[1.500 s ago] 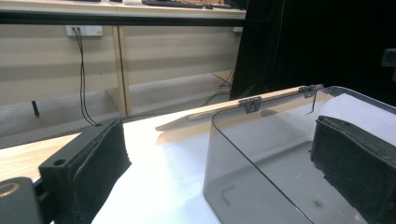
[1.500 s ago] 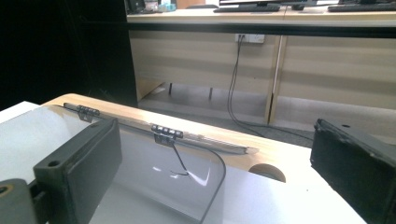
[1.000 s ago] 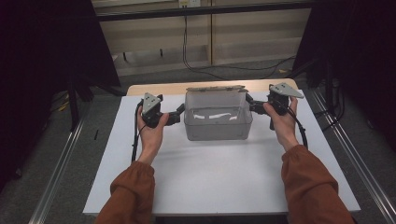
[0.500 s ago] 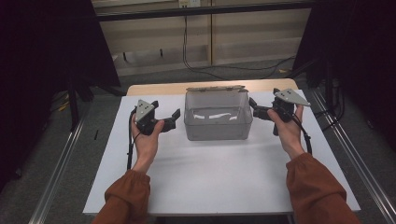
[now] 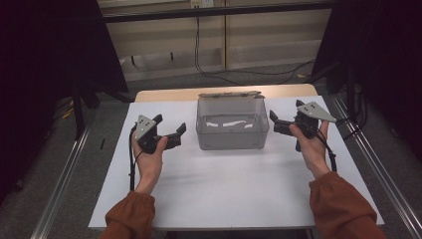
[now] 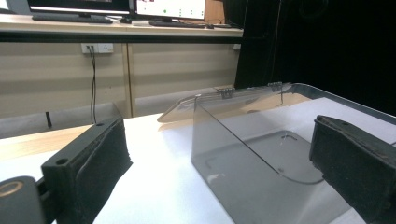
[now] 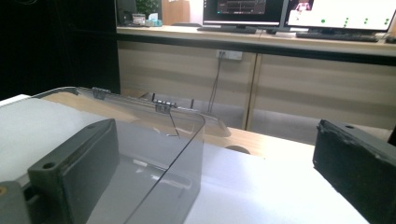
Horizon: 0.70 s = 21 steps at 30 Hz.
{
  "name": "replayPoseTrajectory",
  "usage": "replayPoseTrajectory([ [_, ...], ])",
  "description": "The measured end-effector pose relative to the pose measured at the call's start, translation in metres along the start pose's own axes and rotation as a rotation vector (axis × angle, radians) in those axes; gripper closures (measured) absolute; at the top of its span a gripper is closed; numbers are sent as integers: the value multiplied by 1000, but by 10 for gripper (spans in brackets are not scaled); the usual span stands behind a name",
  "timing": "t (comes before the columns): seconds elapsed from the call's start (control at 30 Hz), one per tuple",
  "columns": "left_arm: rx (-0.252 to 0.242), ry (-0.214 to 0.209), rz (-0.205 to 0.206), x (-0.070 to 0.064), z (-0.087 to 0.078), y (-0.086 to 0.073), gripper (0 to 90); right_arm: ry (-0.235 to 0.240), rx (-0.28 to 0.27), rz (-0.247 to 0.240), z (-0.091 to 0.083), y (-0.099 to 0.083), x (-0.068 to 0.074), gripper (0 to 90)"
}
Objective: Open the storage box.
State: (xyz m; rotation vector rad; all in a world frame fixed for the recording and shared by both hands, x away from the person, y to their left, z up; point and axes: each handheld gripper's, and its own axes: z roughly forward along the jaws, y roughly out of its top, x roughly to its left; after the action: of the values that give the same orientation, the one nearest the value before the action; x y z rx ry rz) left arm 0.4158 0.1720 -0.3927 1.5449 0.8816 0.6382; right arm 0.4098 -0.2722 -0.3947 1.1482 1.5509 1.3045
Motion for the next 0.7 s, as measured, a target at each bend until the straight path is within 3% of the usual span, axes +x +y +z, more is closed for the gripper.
replayPoseTrajectory([
  [0.7, 1, 36, -1, 5, -33, -17, 43, -19, -29, -6, -40, -13, 8, 2],
])
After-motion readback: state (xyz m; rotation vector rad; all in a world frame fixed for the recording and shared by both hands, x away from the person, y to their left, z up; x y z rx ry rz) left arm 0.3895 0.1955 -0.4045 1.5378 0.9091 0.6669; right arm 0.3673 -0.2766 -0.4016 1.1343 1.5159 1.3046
